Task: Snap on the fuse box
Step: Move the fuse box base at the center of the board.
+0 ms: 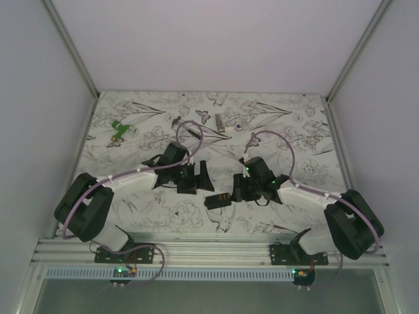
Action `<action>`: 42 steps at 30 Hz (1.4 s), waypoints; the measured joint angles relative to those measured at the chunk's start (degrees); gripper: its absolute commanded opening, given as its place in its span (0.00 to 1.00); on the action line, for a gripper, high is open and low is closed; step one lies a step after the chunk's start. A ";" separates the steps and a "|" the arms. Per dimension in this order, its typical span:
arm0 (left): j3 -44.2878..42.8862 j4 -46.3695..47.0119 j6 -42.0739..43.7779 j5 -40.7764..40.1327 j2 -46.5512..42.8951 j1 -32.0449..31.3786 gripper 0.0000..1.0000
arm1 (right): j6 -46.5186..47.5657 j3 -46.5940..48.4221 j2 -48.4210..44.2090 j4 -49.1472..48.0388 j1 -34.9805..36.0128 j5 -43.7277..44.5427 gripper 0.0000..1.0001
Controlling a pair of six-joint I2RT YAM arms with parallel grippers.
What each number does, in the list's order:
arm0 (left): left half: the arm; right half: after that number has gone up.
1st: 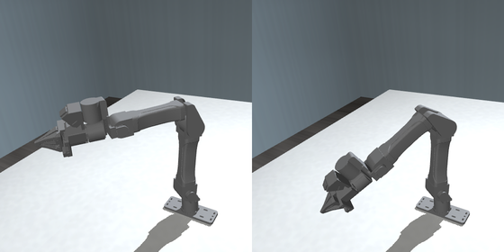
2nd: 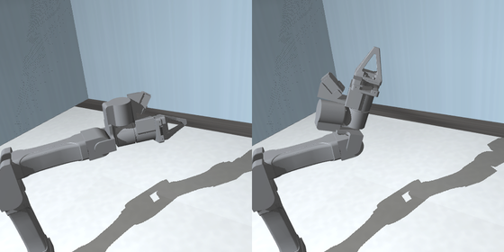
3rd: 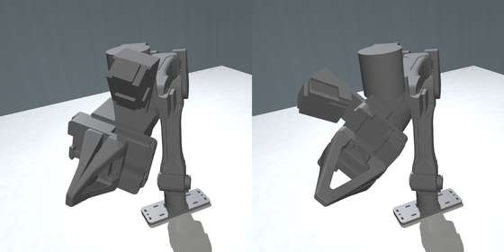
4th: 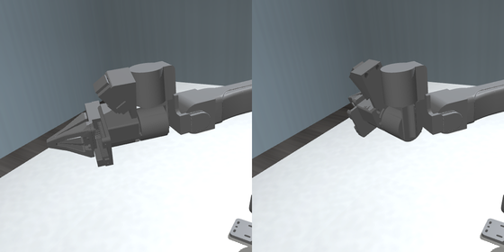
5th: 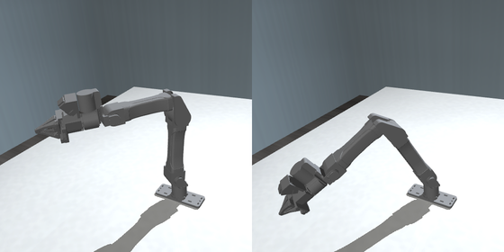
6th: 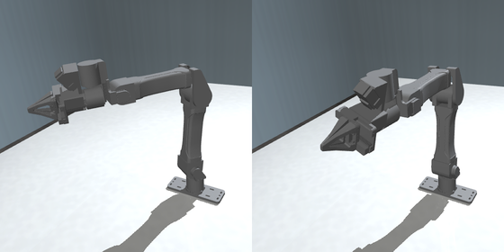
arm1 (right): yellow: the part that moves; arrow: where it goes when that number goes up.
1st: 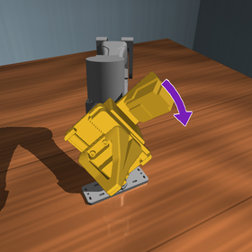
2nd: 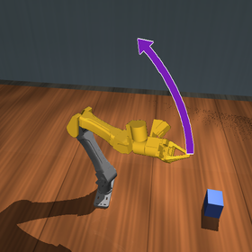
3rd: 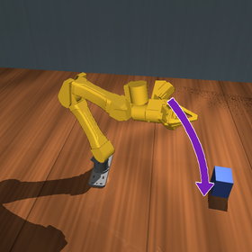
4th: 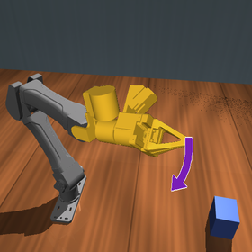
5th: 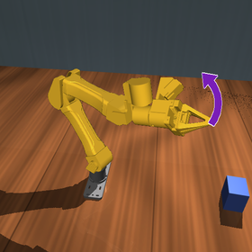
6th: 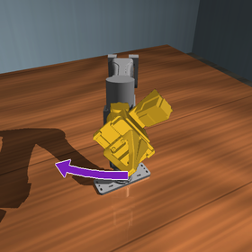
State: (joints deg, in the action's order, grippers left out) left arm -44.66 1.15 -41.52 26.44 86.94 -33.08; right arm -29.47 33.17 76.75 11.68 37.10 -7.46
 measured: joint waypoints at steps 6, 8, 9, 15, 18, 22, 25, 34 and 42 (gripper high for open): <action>1.16 -1.09 1.20 0.92 -1.16 3.26 1.00 | -0.87 4.04 4.68 -1.55 0.98 0.28 0.52; 1.60 -1.38 1.60 0.98 -1.73 3.93 1.00 | -1.05 5.05 5.68 -2.16 1.01 0.68 0.52; 1.70 -1.53 1.75 1.16 -1.86 4.22 1.00 | -1.05 5.68 6.29 -2.32 1.01 0.85 0.53; 1.68 -1.64 2.21 4.07 -0.87 4.04 1.00 | -0.92 7.89 6.95 -1.29 1.79 2.49 0.55; 1.68 -1.68 2.21 4.33 -0.50 3.56 1.00 | -0.87 6.67 3.41 1.09 3.54 3.34 0.55; 1.68 -1.66 2.21 3.96 -0.52 3.43 1.00 | -1.49 2.84 -2.99 3.61 7.02 3.56 0.55; 1.68 -1.66 2.21 3.48 -0.52 3.45 1.00 | -2.67 0.85 -4.26 4.02 8.98 3.54 0.53; 2.27 -2.64 2.19 1.62 -2.47 4.00 1.00 | -3.54 1.29 2.23 -0.35 10.03 5.38 0.42; 4.55 -5.05 2.73 -2.12 -8.98 5.44 1.00 | -0.90 6.54 9.11 -3.39 10.03 8.96 0.40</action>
